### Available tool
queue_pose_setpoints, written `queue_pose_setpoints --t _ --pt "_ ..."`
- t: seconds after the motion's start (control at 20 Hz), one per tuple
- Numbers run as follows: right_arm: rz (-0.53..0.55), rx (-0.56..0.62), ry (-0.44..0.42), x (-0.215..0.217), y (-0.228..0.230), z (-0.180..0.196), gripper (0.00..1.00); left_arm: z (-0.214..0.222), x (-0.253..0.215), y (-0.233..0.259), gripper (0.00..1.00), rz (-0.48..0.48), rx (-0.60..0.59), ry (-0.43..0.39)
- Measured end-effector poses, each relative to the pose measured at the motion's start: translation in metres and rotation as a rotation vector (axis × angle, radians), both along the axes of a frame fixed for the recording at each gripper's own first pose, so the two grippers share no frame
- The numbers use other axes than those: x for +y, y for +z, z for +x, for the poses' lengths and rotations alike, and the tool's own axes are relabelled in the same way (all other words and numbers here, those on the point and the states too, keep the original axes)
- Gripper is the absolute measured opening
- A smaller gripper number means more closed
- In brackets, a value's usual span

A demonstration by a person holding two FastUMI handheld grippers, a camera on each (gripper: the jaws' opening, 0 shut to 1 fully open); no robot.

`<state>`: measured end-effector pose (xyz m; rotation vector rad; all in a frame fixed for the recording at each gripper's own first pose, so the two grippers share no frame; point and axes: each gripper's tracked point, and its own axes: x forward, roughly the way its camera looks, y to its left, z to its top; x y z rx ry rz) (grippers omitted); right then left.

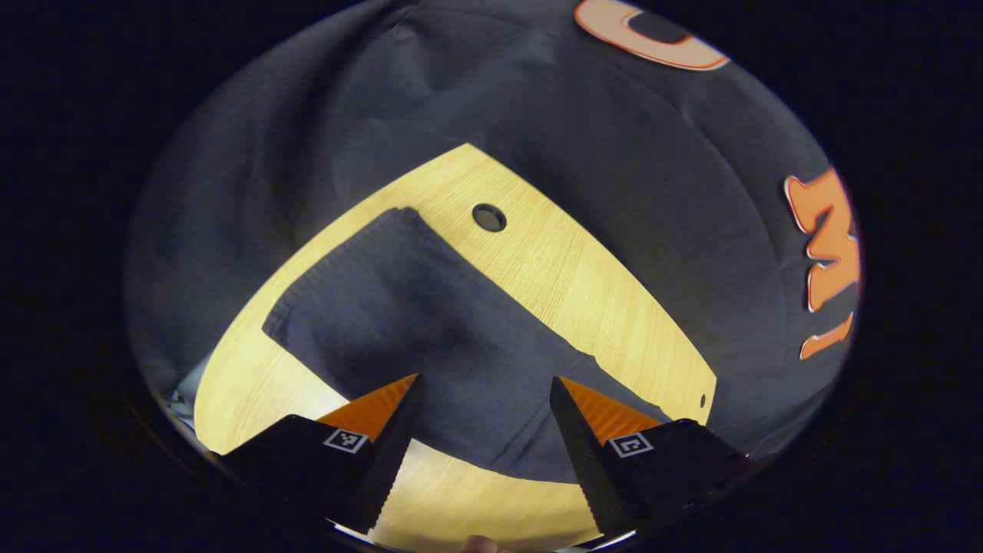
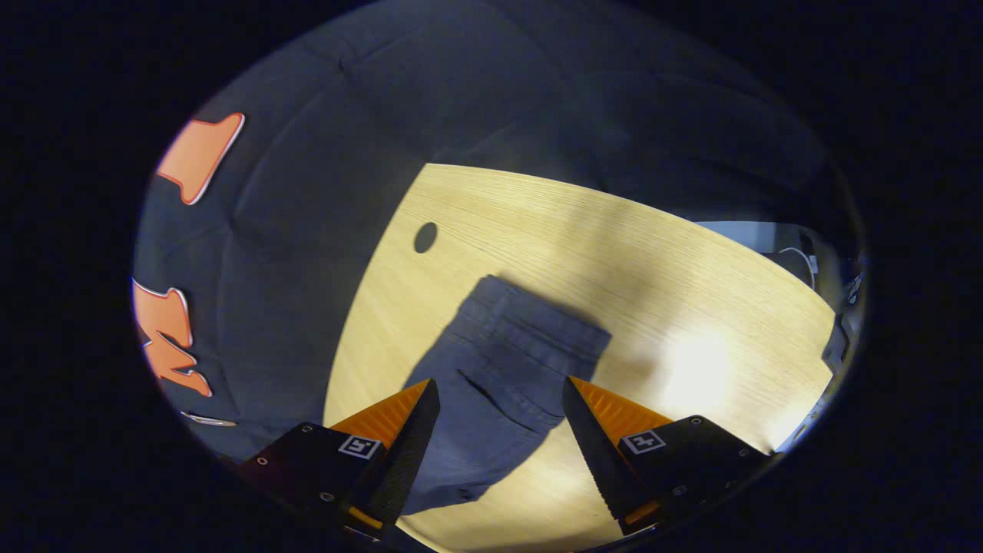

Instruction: Grasp the waist and the cuffs of the jeans and fold them to make the two legs overlap; first hold the waist and fold one-third of the jeans toward the cuffs, then hold the cuffs and fold the remaining one-third in the same direction to finish folding.

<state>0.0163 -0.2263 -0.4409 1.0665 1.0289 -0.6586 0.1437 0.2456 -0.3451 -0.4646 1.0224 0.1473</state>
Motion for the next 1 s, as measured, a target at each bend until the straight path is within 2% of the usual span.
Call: queue_pose_setpoints --t 0.15,0.25,0.6,0.65,0.7,0.75,0.85,0.9,0.95,1.0 --pt "0.007 0.031 -0.030 -0.002 -0.019 -0.008 0.98 -0.002 0.006 0.014 0.98 0.120 -0.037 -0.059" --pt "-0.014 0.062 -0.021 -0.006 -0.030 -0.013 0.98 0.001 0.008 0.020 0.98 0.171 -0.055 -0.034" --pt "-0.022 0.084 0.019 -0.001 -0.057 0.003 0.98 -0.032 0.007 0.026 0.97 0.160 -0.065 0.013" --pt "-0.026 0.091 0.033 0.001 -0.059 0.001 0.92 -0.038 0.006 0.028 0.97 0.153 -0.069 0.019" --pt "-0.039 0.100 0.037 -0.004 -0.062 -0.001 0.90 -0.043 0.006 0.028 0.97 0.149 -0.073 0.030" --pt "-0.045 0.090 0.041 -0.003 -0.063 -0.001 0.74 -0.048 0.006 0.028 0.97 0.149 -0.077 0.038" --pt "-0.037 0.064 0.019 0.000 -0.065 0.003 0.51 -0.060 0.000 0.027 0.97 0.143 -0.082 0.042" --pt "-0.033 0.053 0.000 0.001 -0.065 0.003 0.49 -0.067 -0.005 0.026 0.97 0.139 -0.079 0.036" --pt "-0.031 0.040 -0.019 0.003 -0.066 0.004 0.40 -0.073 -0.008 0.024 0.97 0.148 -0.071 0.030" --pt "-0.041 0.037 -0.039 0.001 -0.065 0.004 0.35 -0.078 -0.009 0.022 0.96 0.163 -0.068 0.018"
